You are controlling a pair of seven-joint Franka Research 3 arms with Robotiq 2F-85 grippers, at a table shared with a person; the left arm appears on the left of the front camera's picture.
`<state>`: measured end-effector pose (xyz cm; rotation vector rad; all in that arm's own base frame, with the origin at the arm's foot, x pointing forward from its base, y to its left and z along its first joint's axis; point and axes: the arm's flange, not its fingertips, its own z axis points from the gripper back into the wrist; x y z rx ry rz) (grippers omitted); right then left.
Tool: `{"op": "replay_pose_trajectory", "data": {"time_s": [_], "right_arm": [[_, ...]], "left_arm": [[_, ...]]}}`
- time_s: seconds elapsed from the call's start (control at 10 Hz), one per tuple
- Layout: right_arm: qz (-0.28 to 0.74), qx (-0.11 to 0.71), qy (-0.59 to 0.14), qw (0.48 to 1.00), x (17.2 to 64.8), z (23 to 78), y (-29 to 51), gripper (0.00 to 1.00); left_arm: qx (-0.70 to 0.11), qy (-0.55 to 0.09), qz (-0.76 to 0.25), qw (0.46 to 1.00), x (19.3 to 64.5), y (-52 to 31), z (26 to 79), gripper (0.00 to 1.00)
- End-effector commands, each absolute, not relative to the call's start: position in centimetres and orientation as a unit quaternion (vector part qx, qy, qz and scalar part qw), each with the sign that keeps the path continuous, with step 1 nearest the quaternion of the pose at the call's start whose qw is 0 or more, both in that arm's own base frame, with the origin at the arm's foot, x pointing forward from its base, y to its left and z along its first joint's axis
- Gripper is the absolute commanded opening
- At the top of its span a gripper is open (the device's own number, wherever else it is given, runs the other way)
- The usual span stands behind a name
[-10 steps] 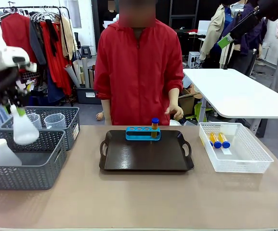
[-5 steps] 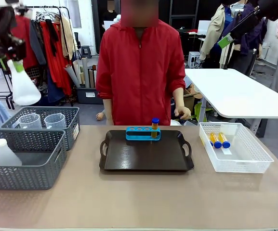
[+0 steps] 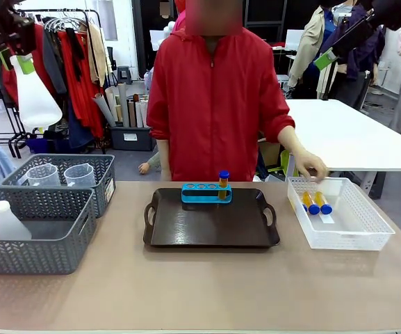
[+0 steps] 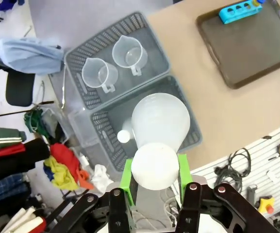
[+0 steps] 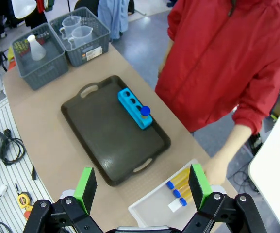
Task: Prepare the laboratory tools.
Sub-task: Pick up one Small flask and place it on the Handle tray.
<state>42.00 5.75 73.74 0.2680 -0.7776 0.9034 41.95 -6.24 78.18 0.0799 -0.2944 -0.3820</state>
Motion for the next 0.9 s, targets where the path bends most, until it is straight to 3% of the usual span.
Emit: {"op": "replay_pose_trajectory", "data": {"time_s": [0.0,0.4,0.8], "right_arm": [[0.426,0.125,-0.366,0.818,41.9,73.8,5.8,1.0],[0.426,0.125,-0.366,0.818,41.9,73.8,5.8,1.0],[0.426,0.125,-0.366,0.818,41.9,73.8,5.8,1.0]], "left_arm": [[0.043,-0.147,-0.18,0.972,41.9,-6.0,77.5,0.0],[0.04,-0.142,-0.186,0.972,42.2,-6.1,77.8,0.0],[0.009,-0.131,-0.256,0.958,43.6,-14.1,76.7,0.0]]}}
